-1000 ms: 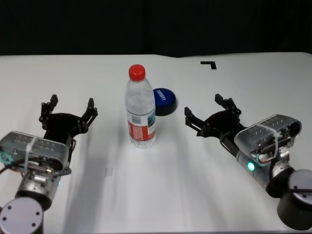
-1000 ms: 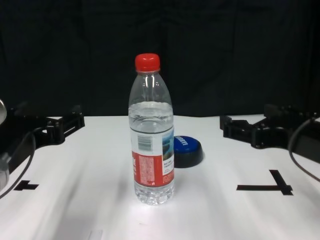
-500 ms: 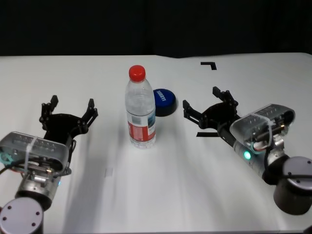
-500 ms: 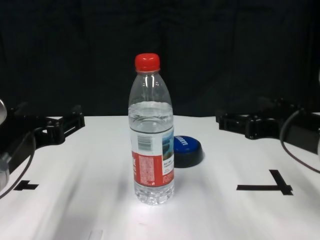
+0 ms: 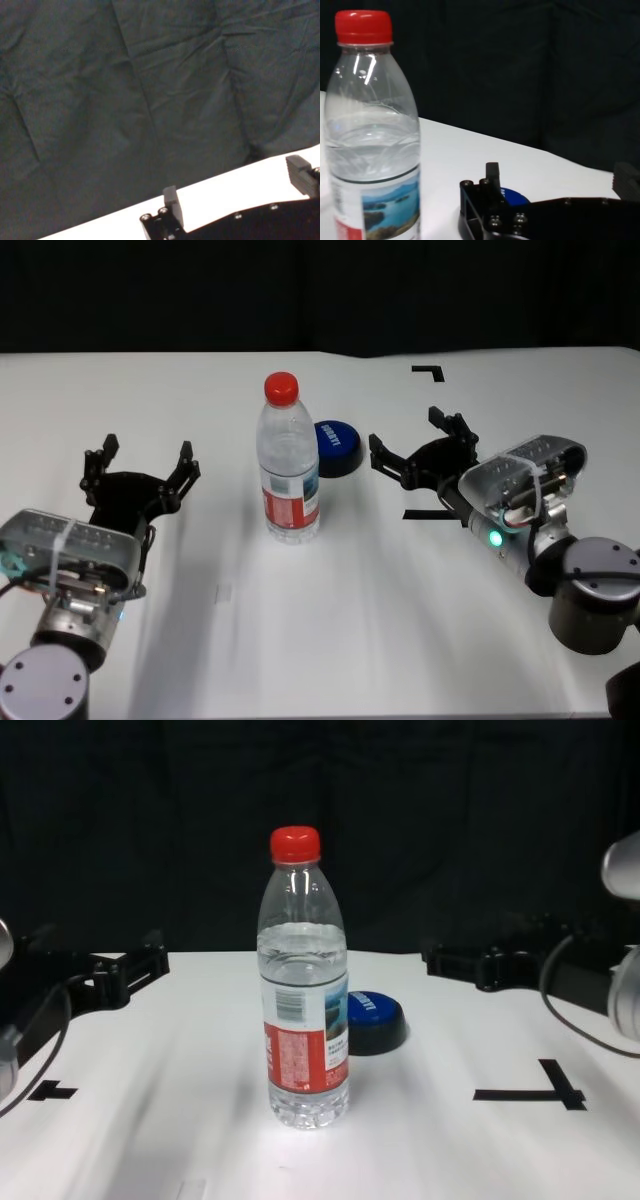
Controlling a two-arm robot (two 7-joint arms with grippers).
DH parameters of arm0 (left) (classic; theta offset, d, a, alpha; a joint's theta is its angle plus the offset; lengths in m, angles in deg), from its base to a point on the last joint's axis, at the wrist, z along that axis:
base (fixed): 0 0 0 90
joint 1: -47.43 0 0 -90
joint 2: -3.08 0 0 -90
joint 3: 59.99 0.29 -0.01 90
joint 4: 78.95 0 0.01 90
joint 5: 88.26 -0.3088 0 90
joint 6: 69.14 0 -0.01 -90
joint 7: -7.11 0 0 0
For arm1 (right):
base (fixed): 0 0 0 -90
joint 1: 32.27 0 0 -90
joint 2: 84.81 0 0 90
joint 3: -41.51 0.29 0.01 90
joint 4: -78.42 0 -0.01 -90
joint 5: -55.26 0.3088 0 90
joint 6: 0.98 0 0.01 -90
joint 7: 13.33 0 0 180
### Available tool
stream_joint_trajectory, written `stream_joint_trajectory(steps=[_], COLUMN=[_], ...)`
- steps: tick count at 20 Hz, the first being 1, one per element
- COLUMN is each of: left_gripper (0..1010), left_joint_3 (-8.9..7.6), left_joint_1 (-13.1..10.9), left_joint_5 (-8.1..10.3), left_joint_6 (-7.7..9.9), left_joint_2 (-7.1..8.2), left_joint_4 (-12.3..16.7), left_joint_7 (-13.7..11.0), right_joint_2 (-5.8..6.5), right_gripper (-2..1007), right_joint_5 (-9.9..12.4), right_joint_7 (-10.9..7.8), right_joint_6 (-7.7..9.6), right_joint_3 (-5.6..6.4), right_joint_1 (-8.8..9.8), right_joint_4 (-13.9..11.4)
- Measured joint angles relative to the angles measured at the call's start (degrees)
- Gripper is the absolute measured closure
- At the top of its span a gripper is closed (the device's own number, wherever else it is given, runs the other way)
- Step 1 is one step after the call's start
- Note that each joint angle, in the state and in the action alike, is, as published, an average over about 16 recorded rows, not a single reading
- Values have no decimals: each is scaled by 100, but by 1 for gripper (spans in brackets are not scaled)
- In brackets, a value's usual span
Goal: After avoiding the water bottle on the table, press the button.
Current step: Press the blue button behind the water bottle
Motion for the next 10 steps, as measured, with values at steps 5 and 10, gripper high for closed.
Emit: stream_joint_trajectory(steps=[5,10], left_gripper=[7,7], left_joint_3=[0,0], left_joint_1=[0,0], left_joint_5=[0,0], left_joint_6=[0,0], left_joint_2=[0,0], left_joint_4=[0,0], left_joint_7=[0,0], right_joint_2=[-56,-125], right_gripper=[2,2], right_joint_5=[-25,-49], right_joint_7=[-23,-46], right_joint_6=[-32,-83], right_joint_3=[-48,-98], right_joint_1=[-250,-512], right_joint_4=[310,651])
